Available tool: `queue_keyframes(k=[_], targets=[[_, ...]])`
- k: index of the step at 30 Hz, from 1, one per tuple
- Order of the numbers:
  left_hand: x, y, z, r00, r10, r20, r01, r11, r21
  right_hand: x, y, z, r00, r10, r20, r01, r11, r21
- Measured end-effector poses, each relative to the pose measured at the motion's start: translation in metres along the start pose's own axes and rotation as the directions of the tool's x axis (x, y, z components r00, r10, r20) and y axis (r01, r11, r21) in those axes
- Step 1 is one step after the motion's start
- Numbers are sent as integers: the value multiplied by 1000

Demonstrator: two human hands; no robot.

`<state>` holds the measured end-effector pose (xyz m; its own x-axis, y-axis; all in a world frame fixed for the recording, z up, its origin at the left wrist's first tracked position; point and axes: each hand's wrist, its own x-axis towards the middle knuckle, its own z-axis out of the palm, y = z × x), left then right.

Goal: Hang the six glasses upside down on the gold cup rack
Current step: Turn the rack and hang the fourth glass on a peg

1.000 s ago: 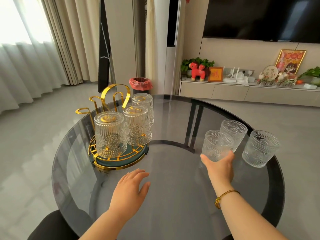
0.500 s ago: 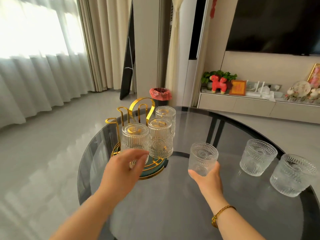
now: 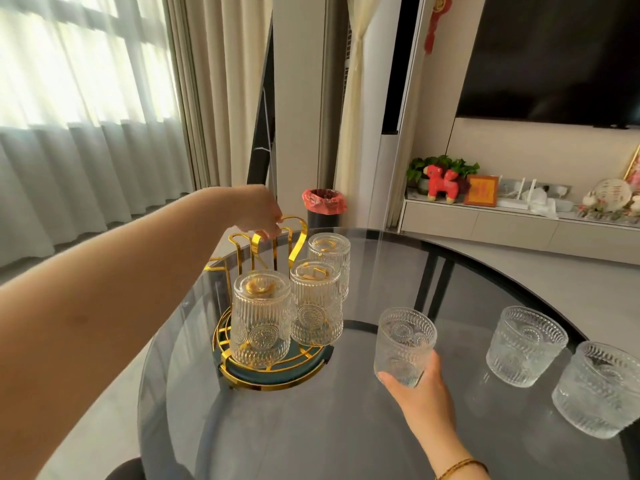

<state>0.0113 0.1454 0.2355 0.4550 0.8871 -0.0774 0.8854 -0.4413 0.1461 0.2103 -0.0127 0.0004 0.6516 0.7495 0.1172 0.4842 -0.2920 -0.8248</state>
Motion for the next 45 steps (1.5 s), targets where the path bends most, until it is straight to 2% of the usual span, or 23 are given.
queue_keyframes(k=[3,7,14,17,19,20,22,24,25,27,30,36,40,45], targets=[[3,2,-4,998,-21,66,25,998,-62,1,1,0,1000,-10,2,10,1000,-24],[3,-1,-3,999,38,8,-39,999,37,2,0,0,1000,-19,-1,19,1000,-23],[-1,-16,-10,988,144,47,-148,986,77,1,1,0,999,-36,-5,36,999,13],[-6,-23,-8,991,134,-16,-132,987,91,1,1,0,999,-46,-5,46,999,17],[-9,-29,-3,987,113,-112,-103,991,87,1,1,0,999,-49,-6,49,999,13],[-12,-32,0,980,95,-177,-92,995,29,1,1,0,999,-49,-4,49,999,13],[-21,-33,7,947,-15,-320,-70,965,-252,1,1,0,999,-52,0,52,999,15],[-31,-27,14,887,-227,-401,-61,805,-590,1,1,0,999,-54,0,54,998,16],[-35,-22,16,866,-335,-372,-31,707,-707,0,1,-1,999,-52,1,52,999,17],[-39,-12,23,856,-464,-227,86,561,-823,0,1,-1,999,-45,4,45,999,21],[-36,5,33,853,-516,-77,209,474,-855,-1,1,-2,999,-39,6,38,999,26],[-25,14,39,825,-560,-73,242,467,-851,-2,1,-3,998,-56,12,55,998,36],[-25,16,35,841,-529,-114,218,524,-823,-3,-1,-3,998,-65,3,65,997,38],[-28,24,35,903,-423,-78,207,586,-783,-2,0,-3,998,-66,3,66,998,19]])
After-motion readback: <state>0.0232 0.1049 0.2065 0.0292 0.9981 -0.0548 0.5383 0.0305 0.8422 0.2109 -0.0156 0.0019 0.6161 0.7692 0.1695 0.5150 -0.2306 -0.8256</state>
